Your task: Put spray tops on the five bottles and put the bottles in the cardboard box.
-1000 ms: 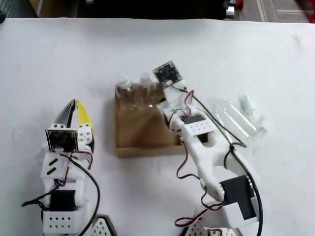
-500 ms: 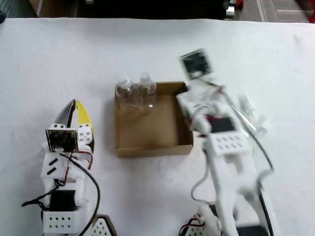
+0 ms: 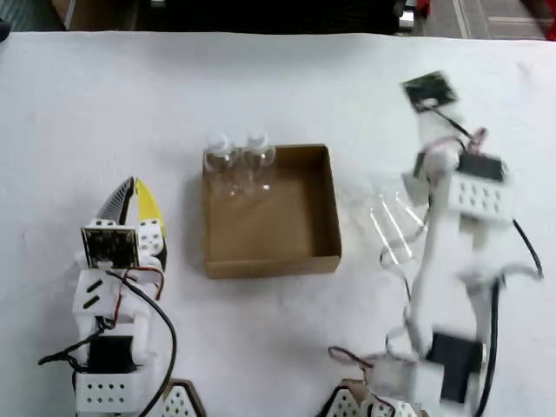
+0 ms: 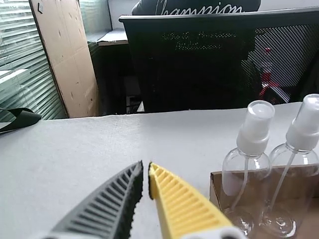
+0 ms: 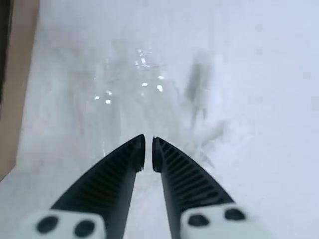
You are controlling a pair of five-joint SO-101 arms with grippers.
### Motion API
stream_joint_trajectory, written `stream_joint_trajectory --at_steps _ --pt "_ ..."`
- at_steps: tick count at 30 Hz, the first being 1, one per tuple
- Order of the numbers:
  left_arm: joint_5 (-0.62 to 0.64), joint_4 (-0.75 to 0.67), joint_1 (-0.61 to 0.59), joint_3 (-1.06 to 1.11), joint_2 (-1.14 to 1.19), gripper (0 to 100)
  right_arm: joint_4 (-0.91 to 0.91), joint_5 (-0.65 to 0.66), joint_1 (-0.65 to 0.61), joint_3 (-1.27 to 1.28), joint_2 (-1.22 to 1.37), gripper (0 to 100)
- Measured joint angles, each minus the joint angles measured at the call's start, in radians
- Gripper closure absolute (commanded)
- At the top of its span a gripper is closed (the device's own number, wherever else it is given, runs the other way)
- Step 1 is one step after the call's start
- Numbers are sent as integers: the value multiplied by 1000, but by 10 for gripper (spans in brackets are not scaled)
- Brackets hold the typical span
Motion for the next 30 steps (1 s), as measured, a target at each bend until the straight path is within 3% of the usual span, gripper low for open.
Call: stream_joint_trajectory --at_steps 6,10,15,20,30 --pt "0 0 0 0 0 976 279 -11 -87 -477 450 728" --pt "0 0 0 0 0 976 407 26 -143 -815 680 759" --pt "0 0 0 0 0 976 439 31 -129 -1112 884 842" --pt "0 0 0 0 0 976 439 32 -107 -1188 1000 845" --pt "0 0 2 0 0 976 439 37 -106 -1148 977 822"
